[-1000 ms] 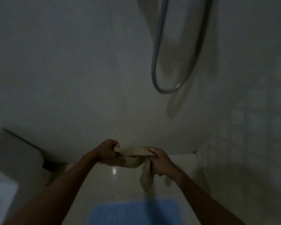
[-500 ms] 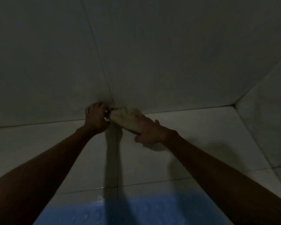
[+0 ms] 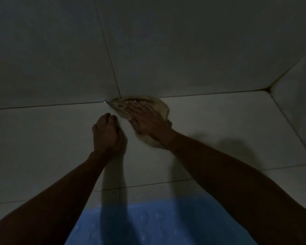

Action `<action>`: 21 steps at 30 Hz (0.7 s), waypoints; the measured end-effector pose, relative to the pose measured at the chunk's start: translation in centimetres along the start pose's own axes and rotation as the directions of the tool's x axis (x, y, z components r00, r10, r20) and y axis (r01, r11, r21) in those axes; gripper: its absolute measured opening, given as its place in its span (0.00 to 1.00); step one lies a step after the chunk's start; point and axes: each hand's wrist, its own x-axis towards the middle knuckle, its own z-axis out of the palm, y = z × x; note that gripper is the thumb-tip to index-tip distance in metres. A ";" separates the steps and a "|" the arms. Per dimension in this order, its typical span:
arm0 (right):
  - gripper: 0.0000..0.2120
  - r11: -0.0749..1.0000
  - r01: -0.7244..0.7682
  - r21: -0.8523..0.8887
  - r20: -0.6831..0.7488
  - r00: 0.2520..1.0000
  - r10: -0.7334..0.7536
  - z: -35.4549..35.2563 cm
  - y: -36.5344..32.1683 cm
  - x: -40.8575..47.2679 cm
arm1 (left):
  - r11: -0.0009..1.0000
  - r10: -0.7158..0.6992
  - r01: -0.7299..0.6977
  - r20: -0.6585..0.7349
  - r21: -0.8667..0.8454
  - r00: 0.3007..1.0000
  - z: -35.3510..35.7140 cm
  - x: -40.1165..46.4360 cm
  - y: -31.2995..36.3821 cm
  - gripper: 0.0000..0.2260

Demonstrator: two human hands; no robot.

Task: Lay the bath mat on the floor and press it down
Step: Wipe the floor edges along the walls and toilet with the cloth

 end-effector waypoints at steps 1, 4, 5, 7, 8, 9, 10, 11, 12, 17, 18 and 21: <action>0.23 1.000 0.016 -0.011 -0.040 0.999 -0.017 -0.2 1.1 -0.5 | 1.000 0.017 -0.017 0.015 0.009 1.000 0.1 0.2 0.7 0.27; 0.22 0.998 0.023 -0.060 -0.092 0.995 -0.028 -2.0 6.0 -2.6 | 0.996 0.084 -0.084 0.019 0.021 0.996 0.8 0.9 3.5 0.30; 0.22 0.996 0.029 -0.080 -0.097 0.995 -0.037 -2.7 7.6 -3.5 | 0.993 0.113 -0.113 0.023 0.014 0.993 1.1 1.0 4.5 0.31; 0.23 0.993 0.038 -0.112 -0.072 0.996 -0.047 -4.0 10.6 -5.2 | 0.987 0.161 -0.161 0.047 0.011 0.986 1.8 1.5 6.6 0.32; 0.24 0.993 0.027 -0.111 -0.031 0.999 -0.031 -4.7 12.3 -6.1 | 0.986 0.167 -0.168 0.063 0.016 0.984 2.2 1.8 8.0 0.31; 0.26 0.994 0.006 -0.105 0.023 1.000 -0.003 -5.4 14.1 -7.2 | 0.984 0.176 -0.178 0.078 0.021 0.981 2.6 2.2 9.2 0.30; 0.27 0.992 -0.024 -0.120 0.047 0.998 0.030 -6.0 16.0 -8.3 | 0.980 0.194 -0.196 0.084 0.019 0.977 3.1 2.4 10.4 0.29; 0.27 0.990 -0.049 -0.131 0.043 0.998 0.055 -6.8 18.0 -9.5 | 0.976 0.215 -0.217 0.090 0.011 0.972 3.5 2.6 11.7 0.28; 0.27 0.987 -0.078 -0.139 0.012 0.997 0.081 -7.4 20.2 -11.0 | 0.969 0.246 -0.247 0.098 0.002 0.964 4.0 2.6 13.2 0.28; 0.23 0.935 -0.248 -0.255 -0.129 0.967 0.222 -10.8 27.0 -16.6 | 0.957 0.289 -0.290 0.133 -0.012 0.948 6.5 2.6 18.5 0.28; 0.23 0.919 -0.288 -0.270 -0.193 0.951 0.241 -10.8 28.3 -17.5 | 0.962 0.270 -0.273 0.151 -0.002 0.951 7.0 2.6 19.3 0.27; 0.20 0.825 -0.452 -0.340 -0.343 0.876 0.339 -10.6 31.6 -20.8 | 0.975 0.213 -0.221 0.180 0.025 0.960 7.7 2.7 20.7 0.24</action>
